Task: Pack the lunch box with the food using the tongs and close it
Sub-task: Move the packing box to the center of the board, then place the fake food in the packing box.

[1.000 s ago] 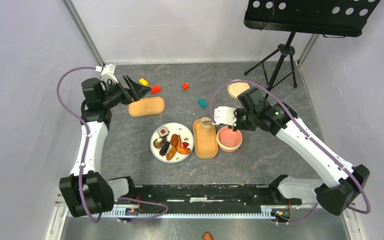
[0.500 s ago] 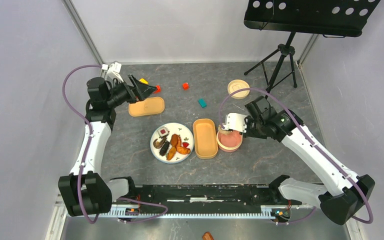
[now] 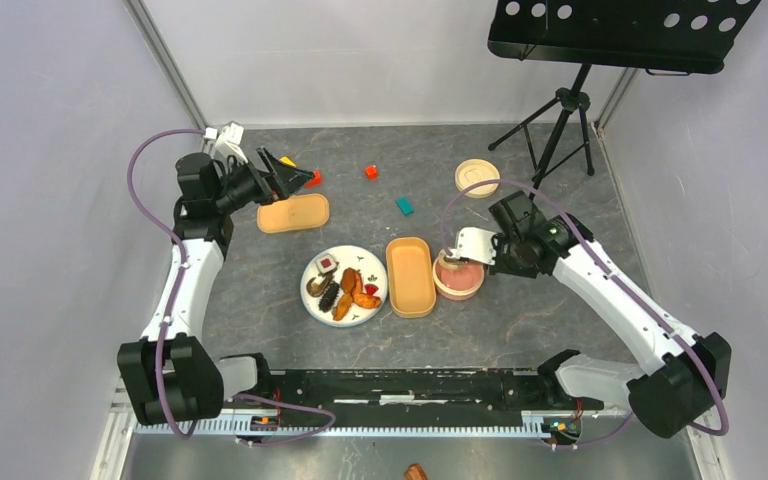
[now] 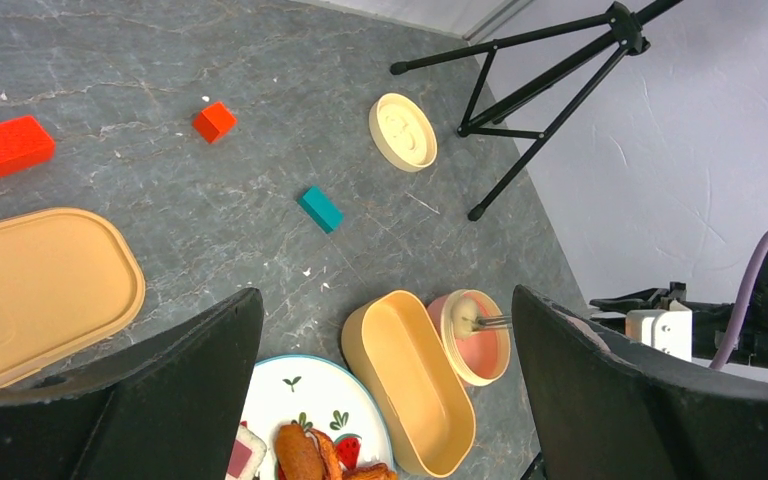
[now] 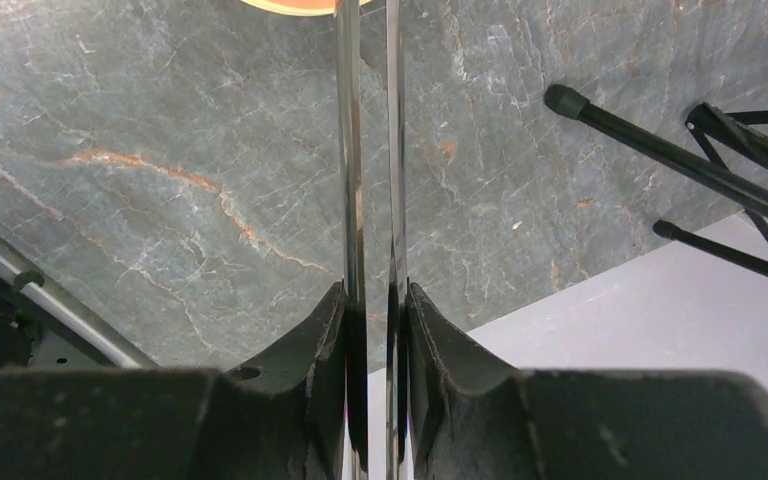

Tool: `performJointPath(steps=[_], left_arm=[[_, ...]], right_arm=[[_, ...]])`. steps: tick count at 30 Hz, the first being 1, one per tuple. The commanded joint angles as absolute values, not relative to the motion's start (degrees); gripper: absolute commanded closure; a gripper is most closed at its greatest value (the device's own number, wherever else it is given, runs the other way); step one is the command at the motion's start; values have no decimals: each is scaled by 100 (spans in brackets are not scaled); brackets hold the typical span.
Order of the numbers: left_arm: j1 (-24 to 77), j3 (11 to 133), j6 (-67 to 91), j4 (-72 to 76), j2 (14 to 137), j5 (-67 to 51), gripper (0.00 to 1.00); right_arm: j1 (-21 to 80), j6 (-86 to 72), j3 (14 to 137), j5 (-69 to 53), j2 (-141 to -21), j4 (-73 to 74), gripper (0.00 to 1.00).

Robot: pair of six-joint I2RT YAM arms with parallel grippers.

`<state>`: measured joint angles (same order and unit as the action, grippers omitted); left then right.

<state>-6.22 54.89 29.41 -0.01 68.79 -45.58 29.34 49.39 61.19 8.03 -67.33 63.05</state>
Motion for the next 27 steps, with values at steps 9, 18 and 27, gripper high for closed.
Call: performJointPath(steps=[9, 18, 27], left_arm=[[-600, 5668, 2997, 145, 6987, -4413, 0], [-602, 5757, 2885, 53, 7065, -4416, 0], [-598, 5717, 2960, 195, 7148, -4449, 0]], right_arm=[[2638, 4902, 6416, 1182, -7355, 5358, 100], [2302, 5348, 6605, 847, -7206, 5670, 100], [2295, 5493, 6410, 717, -6928, 5768, 100]])
